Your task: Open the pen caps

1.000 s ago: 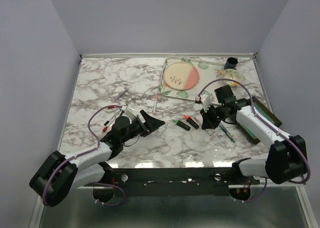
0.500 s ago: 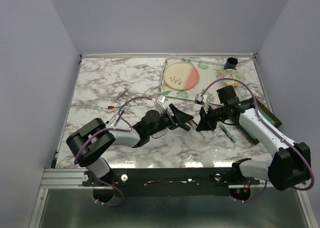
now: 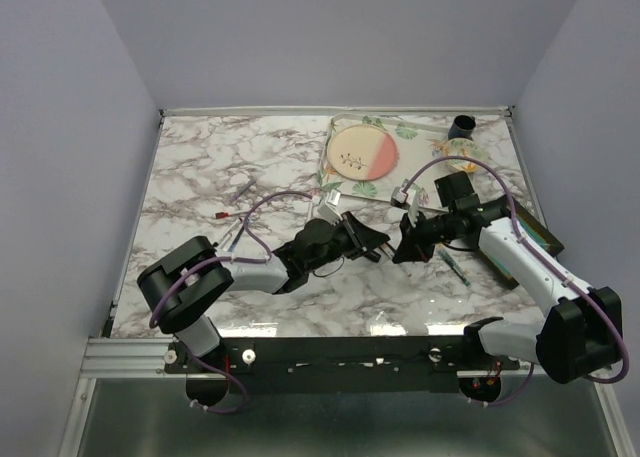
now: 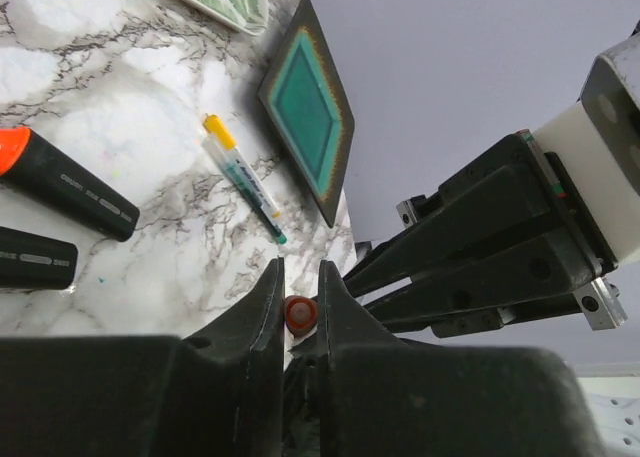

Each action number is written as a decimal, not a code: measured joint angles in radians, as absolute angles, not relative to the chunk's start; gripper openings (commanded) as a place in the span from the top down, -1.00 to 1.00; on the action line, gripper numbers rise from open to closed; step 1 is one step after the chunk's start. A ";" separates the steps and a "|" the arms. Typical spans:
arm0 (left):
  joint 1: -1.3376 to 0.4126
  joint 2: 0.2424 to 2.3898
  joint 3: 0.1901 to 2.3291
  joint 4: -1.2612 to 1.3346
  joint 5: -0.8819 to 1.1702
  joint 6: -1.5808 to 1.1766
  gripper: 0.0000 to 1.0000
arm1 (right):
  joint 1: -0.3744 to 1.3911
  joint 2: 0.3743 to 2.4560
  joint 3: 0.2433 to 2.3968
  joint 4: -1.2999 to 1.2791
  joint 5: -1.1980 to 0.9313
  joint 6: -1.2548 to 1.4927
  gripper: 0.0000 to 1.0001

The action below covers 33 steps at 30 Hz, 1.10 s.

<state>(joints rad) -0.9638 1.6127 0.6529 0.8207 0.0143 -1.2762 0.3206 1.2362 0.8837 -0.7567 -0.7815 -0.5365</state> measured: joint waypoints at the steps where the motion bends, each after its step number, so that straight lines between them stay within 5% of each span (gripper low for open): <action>1: -0.963 1.615 0.653 0.818 0.010 -1.274 0.93 | 0.321 1.235 0.884 -0.758 -0.778 -0.530 0.99; 3: -0.964 1.616 0.653 0.812 0.005 -1.270 1.00 | 0.319 1.236 0.884 -0.758 -0.775 -0.524 0.93; 4: -0.964 1.616 0.653 0.811 0.003 -1.271 1.00 | 0.319 1.236 0.884 -0.757 -0.773 -0.524 0.75; 5: -0.964 1.616 0.654 0.811 0.002 -1.269 1.00 | 0.319 1.236 0.884 -0.757 -0.772 -0.521 0.28; 6: -0.964 1.616 0.655 0.811 0.002 -1.269 1.00 | 0.319 1.236 0.884 -0.756 -0.771 -0.516 0.17; 11: -0.965 1.616 0.655 0.813 -0.007 -1.269 1.00 | 0.319 1.254 0.886 -0.748 -0.789 -0.505 0.01; 13: -0.966 1.616 0.659 0.813 -0.011 -1.277 1.00 | 0.321 1.268 0.886 -0.748 -0.794 -0.501 0.12; 17: -0.974 1.616 0.677 0.816 -0.016 -1.287 1.00 | 0.321 1.276 0.886 -0.743 -0.800 -0.494 0.99; 26: -0.918 1.519 0.611 0.812 -0.012 -1.301 1.00 | 0.370 1.287 0.908 -0.664 -0.809 -0.495 0.99; 33: -0.606 1.270 0.570 0.687 -0.150 -1.281 1.00 | 0.392 1.318 0.923 -0.712 -0.742 -0.504 0.99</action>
<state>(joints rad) -0.6060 1.2697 0.5701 0.6872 -0.1501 -1.2808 0.3916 1.3178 0.9226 -0.7120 -0.7418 -0.5037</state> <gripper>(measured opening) 0.080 0.081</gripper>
